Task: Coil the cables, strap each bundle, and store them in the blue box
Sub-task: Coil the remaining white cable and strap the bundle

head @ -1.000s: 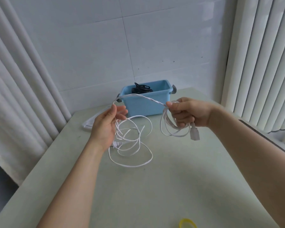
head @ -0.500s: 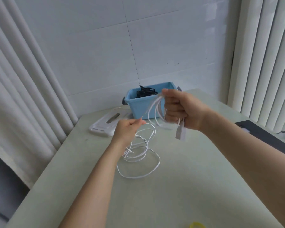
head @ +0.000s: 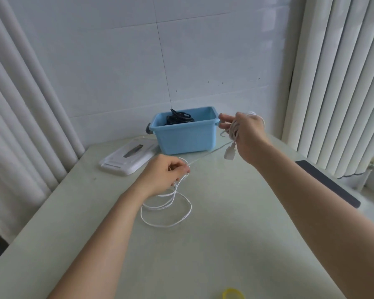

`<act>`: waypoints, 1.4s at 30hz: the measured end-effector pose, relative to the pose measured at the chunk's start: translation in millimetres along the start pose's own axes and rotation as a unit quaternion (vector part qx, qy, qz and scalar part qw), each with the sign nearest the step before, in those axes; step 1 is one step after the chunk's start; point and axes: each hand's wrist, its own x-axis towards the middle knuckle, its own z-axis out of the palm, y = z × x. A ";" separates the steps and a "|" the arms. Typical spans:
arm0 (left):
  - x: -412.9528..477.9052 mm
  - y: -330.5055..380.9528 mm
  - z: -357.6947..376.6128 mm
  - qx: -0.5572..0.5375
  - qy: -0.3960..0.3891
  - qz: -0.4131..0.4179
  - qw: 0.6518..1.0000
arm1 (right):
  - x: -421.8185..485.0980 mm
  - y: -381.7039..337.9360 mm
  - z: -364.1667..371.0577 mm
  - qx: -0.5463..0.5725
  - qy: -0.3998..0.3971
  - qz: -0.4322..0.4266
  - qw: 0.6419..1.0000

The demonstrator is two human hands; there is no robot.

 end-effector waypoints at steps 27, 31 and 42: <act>-7.8 6.1 -21.5 -0.241 -0.088 0.097 0.962 | -49.6 11.5 18.5 -0.067 -0.467 0.122 0.873; -4.3 8.5 -15.0 -0.140 -0.020 0.102 0.985 | -46.4 9.4 15.7 -0.103 -0.462 0.150 0.868; -0.1 -5.0 1.9 -0.070 0.009 0.026 0.997 | -16.2 -8.5 4.8 0.118 -0.270 0.123 0.948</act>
